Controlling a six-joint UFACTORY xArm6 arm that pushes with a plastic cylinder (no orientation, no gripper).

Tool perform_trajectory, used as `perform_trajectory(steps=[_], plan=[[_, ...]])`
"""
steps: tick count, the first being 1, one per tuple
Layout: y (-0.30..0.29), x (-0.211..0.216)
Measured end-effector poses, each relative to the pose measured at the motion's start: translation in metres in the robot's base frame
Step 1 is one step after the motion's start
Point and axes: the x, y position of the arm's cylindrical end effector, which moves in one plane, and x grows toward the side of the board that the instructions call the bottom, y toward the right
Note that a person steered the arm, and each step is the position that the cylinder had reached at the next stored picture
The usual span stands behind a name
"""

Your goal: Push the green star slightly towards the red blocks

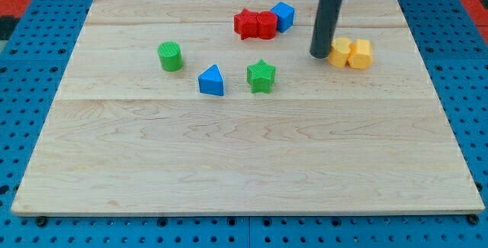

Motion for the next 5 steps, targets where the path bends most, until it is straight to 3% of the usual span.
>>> perform_trajectory(steps=[1, 3, 5], plan=[[0.016, 0.01], [-0.028, 0.117], [-0.094, 0.085]])
